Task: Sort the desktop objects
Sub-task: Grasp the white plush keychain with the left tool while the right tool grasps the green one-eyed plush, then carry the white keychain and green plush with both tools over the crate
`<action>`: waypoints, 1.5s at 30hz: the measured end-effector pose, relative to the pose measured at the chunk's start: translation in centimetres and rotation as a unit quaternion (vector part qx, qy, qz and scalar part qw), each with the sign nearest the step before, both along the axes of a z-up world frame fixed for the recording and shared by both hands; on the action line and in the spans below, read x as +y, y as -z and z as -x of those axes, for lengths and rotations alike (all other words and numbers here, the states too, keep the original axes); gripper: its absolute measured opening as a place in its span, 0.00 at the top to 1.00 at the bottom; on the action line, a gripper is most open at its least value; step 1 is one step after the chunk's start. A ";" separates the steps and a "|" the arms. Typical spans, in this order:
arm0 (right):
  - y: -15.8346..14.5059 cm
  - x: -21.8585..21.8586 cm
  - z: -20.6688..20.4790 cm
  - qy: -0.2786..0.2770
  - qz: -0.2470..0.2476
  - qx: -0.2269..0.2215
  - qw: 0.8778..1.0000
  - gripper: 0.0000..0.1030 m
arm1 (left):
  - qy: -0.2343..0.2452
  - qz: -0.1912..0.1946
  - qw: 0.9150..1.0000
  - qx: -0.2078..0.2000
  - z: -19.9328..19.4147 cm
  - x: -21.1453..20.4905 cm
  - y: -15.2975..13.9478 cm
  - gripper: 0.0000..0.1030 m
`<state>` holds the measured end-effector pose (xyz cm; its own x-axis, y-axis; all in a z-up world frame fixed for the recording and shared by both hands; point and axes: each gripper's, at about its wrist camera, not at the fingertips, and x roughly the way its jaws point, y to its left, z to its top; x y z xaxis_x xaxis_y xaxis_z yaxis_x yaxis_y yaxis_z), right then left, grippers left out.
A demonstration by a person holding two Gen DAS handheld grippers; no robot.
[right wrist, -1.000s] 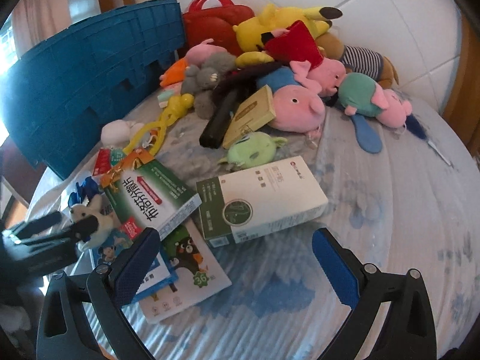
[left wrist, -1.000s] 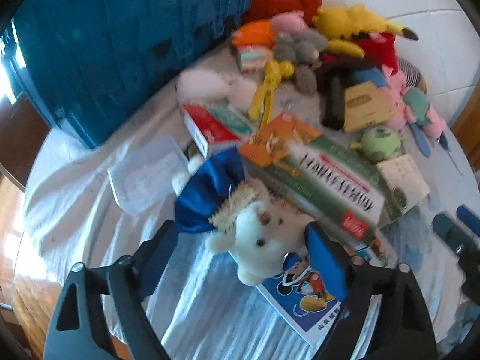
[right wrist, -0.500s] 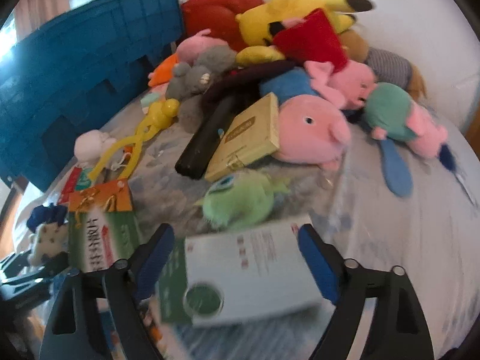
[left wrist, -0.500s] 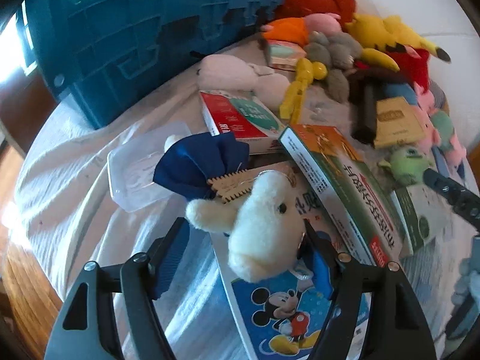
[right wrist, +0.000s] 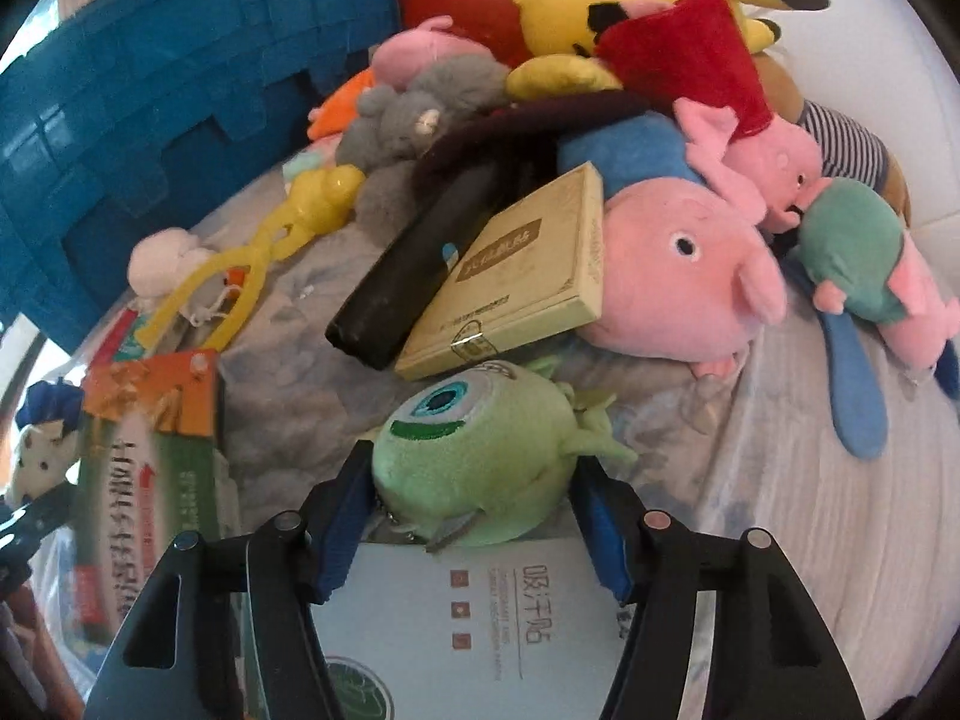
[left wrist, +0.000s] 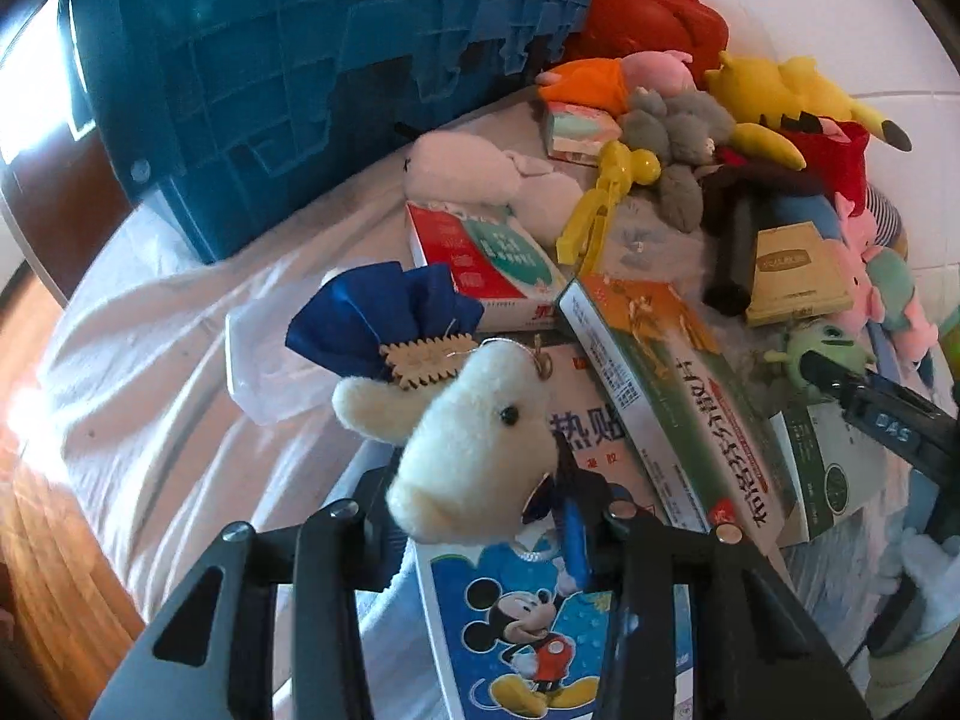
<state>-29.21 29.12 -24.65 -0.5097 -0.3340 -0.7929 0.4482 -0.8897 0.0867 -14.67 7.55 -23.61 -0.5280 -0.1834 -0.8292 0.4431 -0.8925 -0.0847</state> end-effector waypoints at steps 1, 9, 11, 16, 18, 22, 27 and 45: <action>-0.4 0.2 -0.2 0.000 0.005 0.003 1.000 0.39 | -0.001 0.003 1.000 0.003 -0.1 0.0 -0.4 0.61; -5.7 1.3 -2.6 -0.004 0.024 0.037 0.999 0.39 | 0.004 0.028 0.998 0.051 -1.3 0.3 -6.3 0.61; -7.4 1.2 -3.3 -0.007 0.030 0.047 0.998 0.39 | 0.006 0.034 0.997 0.066 -1.8 0.3 -8.3 0.61; -12.1 0.9 -5.1 -0.022 0.048 0.081 0.995 0.39 | 0.007 0.049 0.994 0.101 -2.7 0.4 -12.8 0.61; -14.3 0.8 -5.7 -0.029 0.058 0.098 0.993 0.39 | 0.007 0.058 0.991 0.122 -3.1 0.6 -15.0 0.61; -18.6 0.4 -6.7 -0.044 0.076 0.133 0.987 0.39 | 0.001 0.078 0.984 0.162 -4.2 0.8 -19.3 0.61; -24.0 -0.7 -8.3 -0.072 0.100 0.184 0.975 0.39 | -0.008 0.102 0.974 0.201 -5.4 0.6 -23.7 0.61; -32.6 -18.5 -12.6 -0.166 0.167 0.277 0.932 0.39 | -0.024 0.164 0.944 0.286 -7.5 -14.9 -31.9 0.61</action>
<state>-16.64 10.61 7.97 -0.6338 -0.7277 -0.2623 0.7526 -0.6584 0.0079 -7.18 -7.30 8.27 -0.8564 -0.4159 -0.3060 0.4492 -0.8923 -0.0443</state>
